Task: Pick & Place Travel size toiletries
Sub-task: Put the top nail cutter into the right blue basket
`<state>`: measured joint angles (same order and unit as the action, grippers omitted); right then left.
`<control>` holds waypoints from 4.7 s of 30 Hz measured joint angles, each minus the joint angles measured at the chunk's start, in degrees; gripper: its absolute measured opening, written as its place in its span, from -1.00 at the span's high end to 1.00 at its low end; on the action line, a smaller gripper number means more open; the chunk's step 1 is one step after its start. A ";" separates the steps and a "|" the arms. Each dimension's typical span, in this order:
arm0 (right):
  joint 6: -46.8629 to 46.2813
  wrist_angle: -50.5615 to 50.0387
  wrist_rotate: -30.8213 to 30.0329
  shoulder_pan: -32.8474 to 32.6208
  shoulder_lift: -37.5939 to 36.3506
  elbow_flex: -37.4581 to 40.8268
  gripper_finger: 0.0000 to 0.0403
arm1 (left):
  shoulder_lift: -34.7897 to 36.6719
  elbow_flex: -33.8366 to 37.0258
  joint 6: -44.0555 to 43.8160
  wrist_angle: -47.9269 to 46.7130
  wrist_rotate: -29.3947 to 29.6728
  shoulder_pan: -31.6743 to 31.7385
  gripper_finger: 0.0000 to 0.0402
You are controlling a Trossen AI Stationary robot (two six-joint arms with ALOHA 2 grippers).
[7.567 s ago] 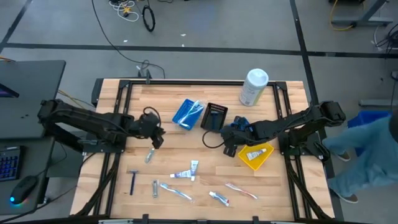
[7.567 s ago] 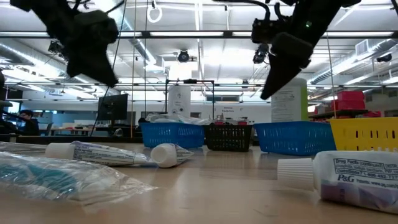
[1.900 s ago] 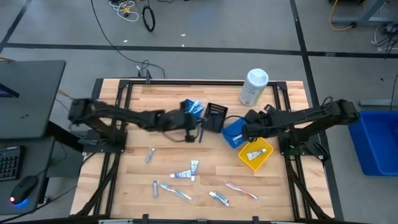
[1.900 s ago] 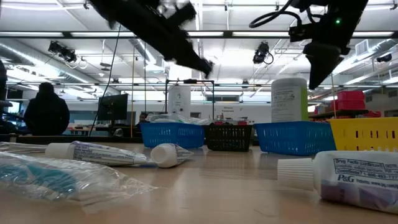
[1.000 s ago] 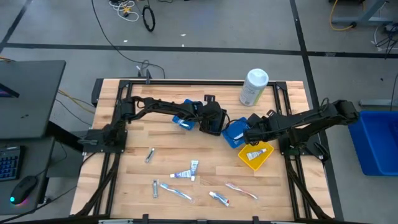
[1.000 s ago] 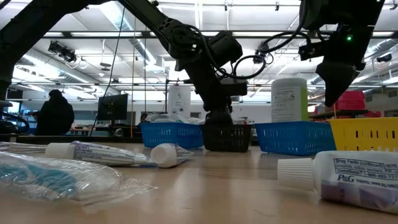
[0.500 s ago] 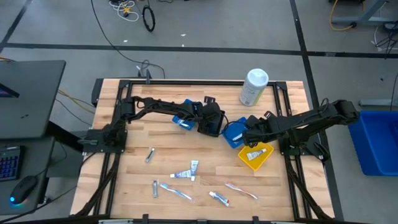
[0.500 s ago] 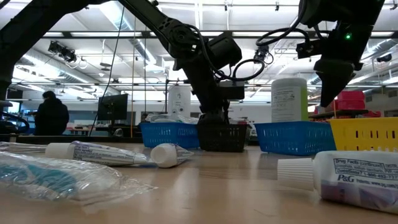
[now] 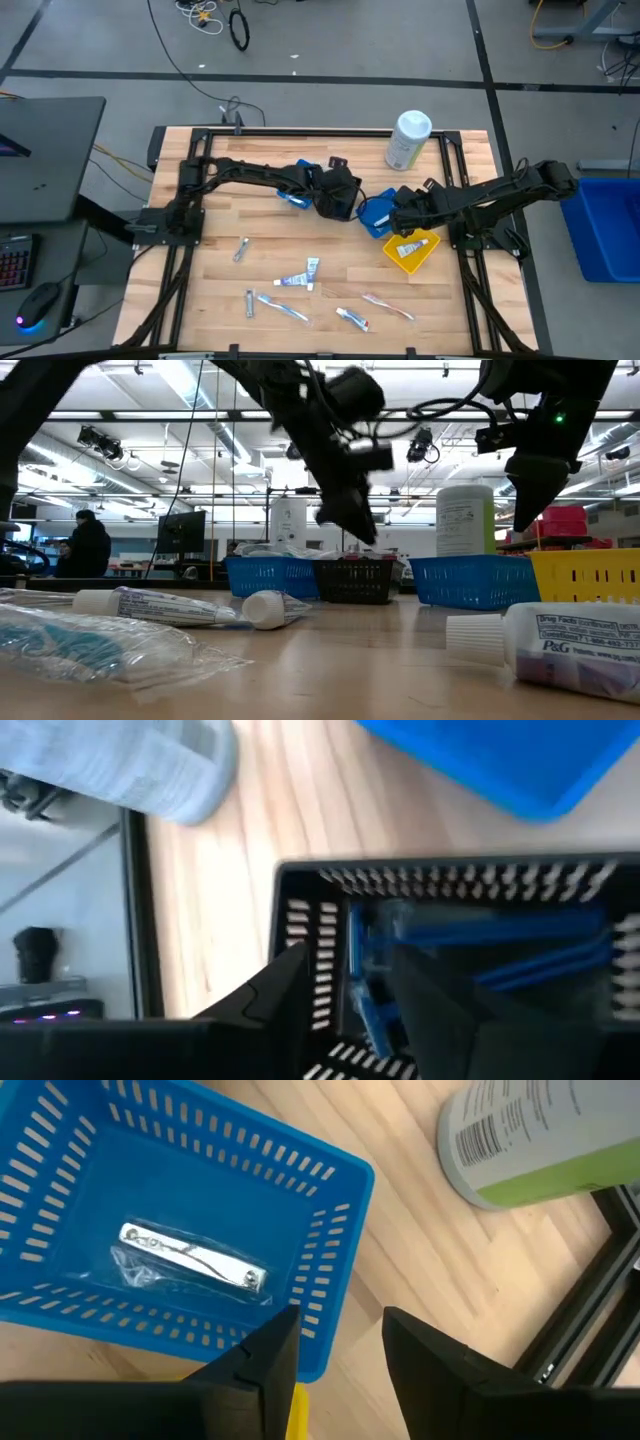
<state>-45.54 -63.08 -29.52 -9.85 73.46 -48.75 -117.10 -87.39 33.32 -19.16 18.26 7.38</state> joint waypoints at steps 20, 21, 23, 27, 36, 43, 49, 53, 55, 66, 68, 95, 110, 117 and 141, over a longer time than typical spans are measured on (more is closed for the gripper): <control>23.85 30.72 -0.21 0.42 0.03 -0.02 0.17 | 39.35 5.35 -31.62 -30.06 -5.28 -3.00 0.38; 25.96 33.34 1.50 0.33 0.02 -0.02 0.15 | 41.09 6.94 -32.82 -30.59 -5.23 -3.44 0.38; 29.70 39.43 5.32 0.26 0.03 0.11 0.09 | 45.31 10.85 -34.83 -29.03 -5.35 -4.83 0.38; 35.82 49.87 10.64 -0.12 0.37 1.69 -0.03 | 51.65 21.39 -39.07 -23.13 -4.90 -7.68 0.38; 40.46 59.96 13.78 -0.09 2.85 3.84 -0.17 | 56.73 43.32 -46.66 -1.58 -4.96 -11.53 0.38; 39.32 61.43 13.74 -0.11 4.36 3.94 -0.15 | 53.15 55.52 -51.58 18.99 -10.76 -13.92 0.38; 36.84 60.61 13.73 -0.11 5.10 4.01 -0.04 | 50.05 56.11 -53.98 18.83 -14.06 -18.01 0.39; 36.80 60.46 13.75 -0.11 5.53 4.04 0.02 | 50.36 56.13 -54.00 20.57 -13.92 -20.21 0.39; 36.79 60.95 13.79 -0.11 5.82 3.94 0.05 | 50.34 56.13 -54.05 20.35 -13.48 -20.96 0.39; 36.79 60.27 17.79 -0.11 6.43 3.98 0.13 | 50.36 56.13 -54.13 16.71 -11.43 -21.06 0.34; 36.79 59.81 17.77 -0.11 6.43 3.98 0.13 | 50.36 56.12 -54.47 11.37 -11.27 -21.06 0.29; 28.24 61.23 17.70 -0.11 6.41 10.23 0.08 | 50.47 61.22 -95.54 -13.58 -21.46 -22.20 -0.04; 28.44 61.33 17.70 -0.11 6.39 10.23 0.20 | 46.33 61.16 -90.20 -12.84 -16.26 -25.41 0.35; 28.46 64.00 17.68 -0.11 6.39 10.23 0.24 | 43.89 59.05 -88.93 -13.61 -13.24 -25.44 0.71; 35.79 108.48 19.77 2.45 19.62 8.68 0.05 | 33.87 39.09 -31.81 25.97 9.17 -22.02 0.76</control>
<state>-9.75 45.40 -9.74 -7.40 93.09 -40.07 -83.23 -48.30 1.50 6.81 27.44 -14.63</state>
